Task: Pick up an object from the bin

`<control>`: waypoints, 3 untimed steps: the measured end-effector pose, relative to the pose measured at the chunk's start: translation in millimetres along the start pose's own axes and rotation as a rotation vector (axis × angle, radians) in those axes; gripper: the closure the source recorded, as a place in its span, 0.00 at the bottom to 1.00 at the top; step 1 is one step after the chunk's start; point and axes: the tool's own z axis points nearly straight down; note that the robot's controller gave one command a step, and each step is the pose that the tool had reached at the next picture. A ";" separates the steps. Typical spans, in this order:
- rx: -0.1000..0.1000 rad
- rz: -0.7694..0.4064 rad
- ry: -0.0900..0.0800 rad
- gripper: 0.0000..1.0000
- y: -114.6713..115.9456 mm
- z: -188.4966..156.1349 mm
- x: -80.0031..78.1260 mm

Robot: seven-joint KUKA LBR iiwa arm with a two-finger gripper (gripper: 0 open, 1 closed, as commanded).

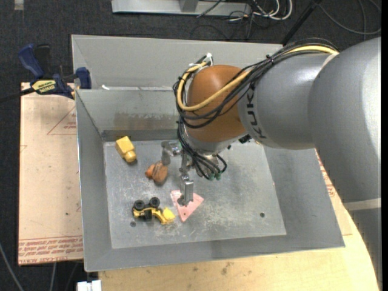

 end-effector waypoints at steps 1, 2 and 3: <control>-0.002 -0.044 -0.022 0.00 15.1 20.8 18.4; 0.000 -0.199 -0.029 0.00 27.4 27.3 19.1; -0.002 -0.244 -0.034 0.00 36.5 27.4 34.7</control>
Offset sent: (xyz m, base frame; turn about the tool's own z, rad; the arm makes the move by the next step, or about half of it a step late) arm -0.0252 0.0264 -0.0363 -0.2382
